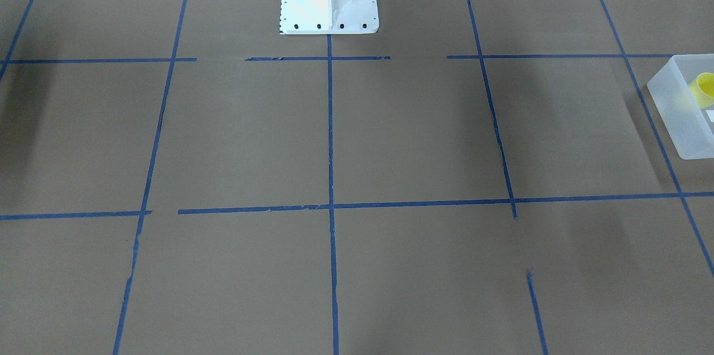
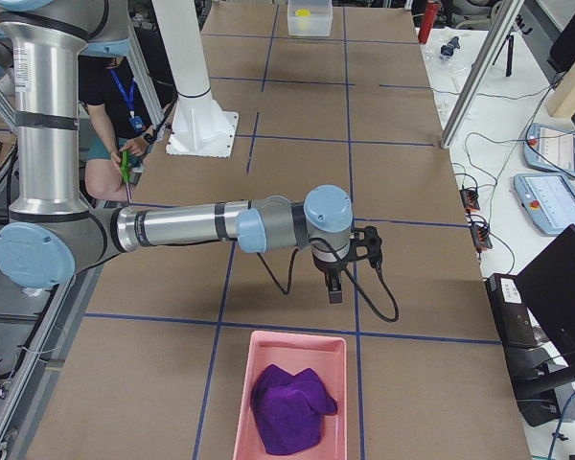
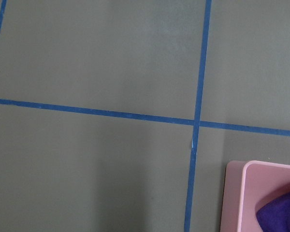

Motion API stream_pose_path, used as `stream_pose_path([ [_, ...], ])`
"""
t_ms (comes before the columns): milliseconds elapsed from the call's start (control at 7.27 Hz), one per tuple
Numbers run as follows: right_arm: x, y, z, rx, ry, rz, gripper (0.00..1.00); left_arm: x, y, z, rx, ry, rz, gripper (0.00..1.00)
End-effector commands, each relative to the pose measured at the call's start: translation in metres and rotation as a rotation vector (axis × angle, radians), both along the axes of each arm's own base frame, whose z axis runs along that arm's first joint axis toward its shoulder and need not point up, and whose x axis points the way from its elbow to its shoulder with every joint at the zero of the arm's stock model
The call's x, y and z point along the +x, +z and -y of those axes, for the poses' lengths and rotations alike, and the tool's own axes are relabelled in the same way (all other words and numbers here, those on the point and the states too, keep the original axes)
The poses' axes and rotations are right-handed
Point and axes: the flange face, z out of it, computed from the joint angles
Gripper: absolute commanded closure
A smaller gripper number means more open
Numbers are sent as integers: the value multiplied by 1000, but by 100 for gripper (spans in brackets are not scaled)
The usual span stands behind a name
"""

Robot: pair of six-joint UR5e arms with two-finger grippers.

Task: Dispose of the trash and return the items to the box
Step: 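Carry the green bowl with the left gripper into the clear bin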

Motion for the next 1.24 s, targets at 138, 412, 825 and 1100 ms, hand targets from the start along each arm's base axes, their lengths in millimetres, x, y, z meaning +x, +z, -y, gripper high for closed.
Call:
stream_pose_path([
  [138,8,-26,-3,3,-43,-19,0,4,148,-87,-11,-20,-46,100],
  [412,8,-25,-3,3,-43,-21,0,1,170,-111,-55,-34,-56,100],
  [825,9,-22,-4,-2,-42,-28,0,1,193,-122,-36,-38,-53,100],
  [1100,9,-22,-5,3,-41,-28,0,-15,159,-86,-50,-61,-62,100],
])
